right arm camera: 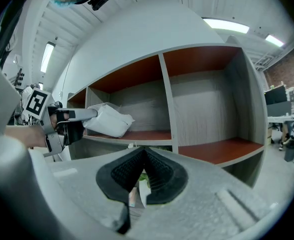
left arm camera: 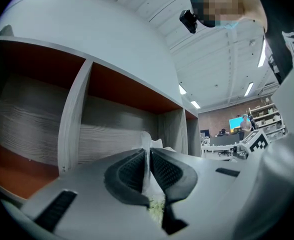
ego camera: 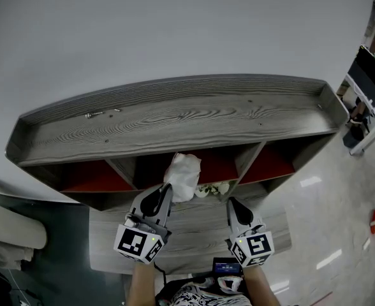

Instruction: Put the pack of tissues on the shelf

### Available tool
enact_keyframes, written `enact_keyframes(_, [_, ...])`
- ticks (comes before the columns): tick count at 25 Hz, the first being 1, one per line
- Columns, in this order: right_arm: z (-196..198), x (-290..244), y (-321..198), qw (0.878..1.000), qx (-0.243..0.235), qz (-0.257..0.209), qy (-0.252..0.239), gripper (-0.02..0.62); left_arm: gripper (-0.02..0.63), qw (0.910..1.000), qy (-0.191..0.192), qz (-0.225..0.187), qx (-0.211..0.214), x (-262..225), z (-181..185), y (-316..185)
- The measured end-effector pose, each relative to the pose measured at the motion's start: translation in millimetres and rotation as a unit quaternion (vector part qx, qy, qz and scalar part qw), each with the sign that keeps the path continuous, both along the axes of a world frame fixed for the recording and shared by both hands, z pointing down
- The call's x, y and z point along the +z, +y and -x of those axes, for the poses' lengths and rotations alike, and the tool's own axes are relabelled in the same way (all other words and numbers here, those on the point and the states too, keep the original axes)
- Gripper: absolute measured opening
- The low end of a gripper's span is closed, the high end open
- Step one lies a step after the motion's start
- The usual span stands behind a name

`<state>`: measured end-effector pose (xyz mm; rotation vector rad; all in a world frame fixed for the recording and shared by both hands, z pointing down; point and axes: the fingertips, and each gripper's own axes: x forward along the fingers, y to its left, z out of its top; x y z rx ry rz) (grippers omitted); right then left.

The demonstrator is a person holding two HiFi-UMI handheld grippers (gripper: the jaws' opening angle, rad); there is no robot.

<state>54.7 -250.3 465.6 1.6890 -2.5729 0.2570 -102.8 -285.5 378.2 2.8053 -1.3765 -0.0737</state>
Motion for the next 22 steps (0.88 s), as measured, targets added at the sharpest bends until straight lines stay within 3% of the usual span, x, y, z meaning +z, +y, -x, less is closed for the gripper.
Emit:
enact_keyframes(13, [-14.8, 12.6, -9.5, 1.0, 0.026, 0.016, -0.004, 0.004, 0.017, 0.999, -0.019, 0.019, -0.036, 14.4, -2.2, -29.3])
enact_keyframes(22, [-9.7, 10.2, -21.9, 1.0, 0.006, 0.009, 0.0, 0.004, 0.017, 0.9978, -0.02, 0.041, -0.047, 25.3, -4.5, -40.9])
